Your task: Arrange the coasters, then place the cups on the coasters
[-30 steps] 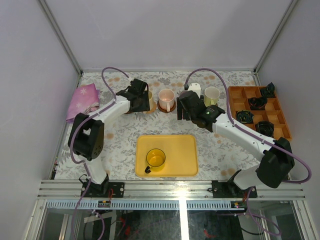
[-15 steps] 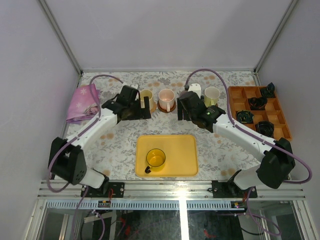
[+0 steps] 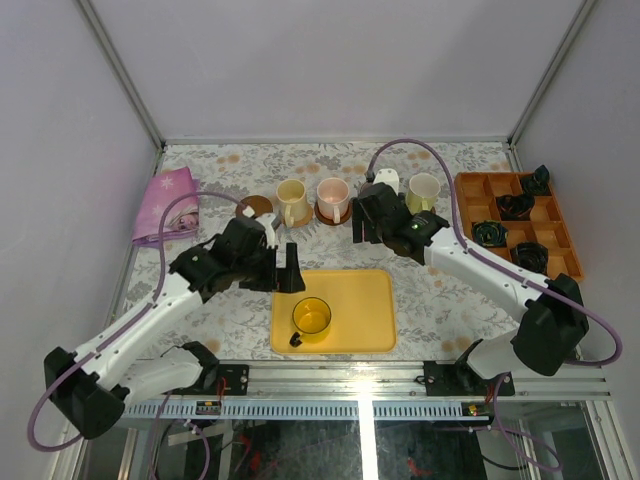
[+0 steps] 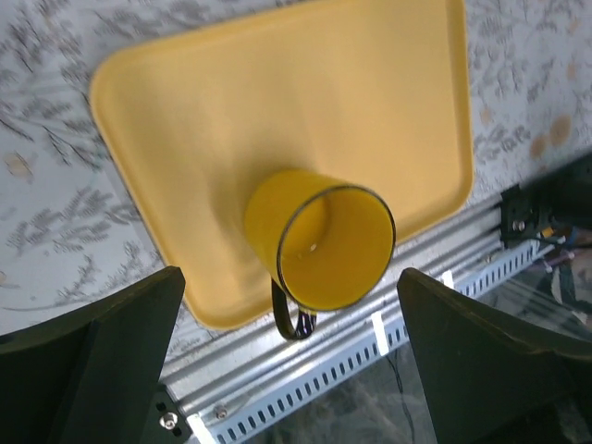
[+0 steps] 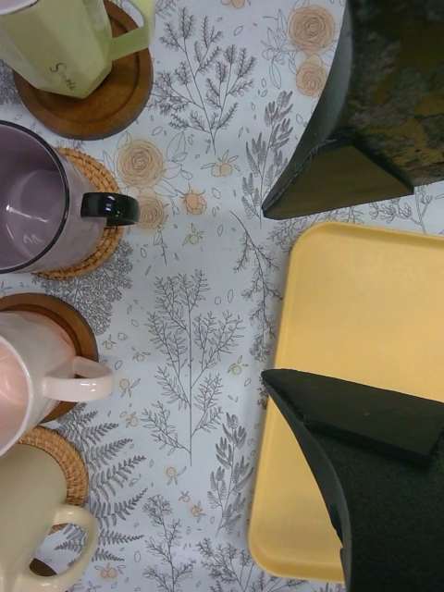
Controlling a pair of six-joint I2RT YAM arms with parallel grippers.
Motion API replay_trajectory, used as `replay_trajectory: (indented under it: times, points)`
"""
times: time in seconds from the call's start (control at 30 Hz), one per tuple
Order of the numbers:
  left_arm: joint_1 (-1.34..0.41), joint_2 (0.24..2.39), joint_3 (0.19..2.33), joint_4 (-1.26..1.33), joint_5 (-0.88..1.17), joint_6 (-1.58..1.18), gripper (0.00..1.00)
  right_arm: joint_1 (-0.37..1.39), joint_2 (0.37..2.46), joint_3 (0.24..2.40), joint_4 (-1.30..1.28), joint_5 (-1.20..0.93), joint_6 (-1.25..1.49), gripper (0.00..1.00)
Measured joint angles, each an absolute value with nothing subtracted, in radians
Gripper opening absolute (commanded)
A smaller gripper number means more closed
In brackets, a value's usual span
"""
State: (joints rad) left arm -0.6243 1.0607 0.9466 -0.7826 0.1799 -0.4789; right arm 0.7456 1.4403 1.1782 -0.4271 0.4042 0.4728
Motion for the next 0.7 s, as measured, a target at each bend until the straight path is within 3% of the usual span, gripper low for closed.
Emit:
replay_trajectory:
  times: [0.37,0.7]
  points:
    - [-0.928,0.910,0.778,-0.823,0.168,-0.660,1.00,0.746,1.445,1.132,-0.414,0.372,0.489,0.73]
    - [-1.153,1.063,0.772,-0.819,0.013,-0.733,1.00,0.746,1.406,1.081,-0.416,0.376,0.511,0.73]
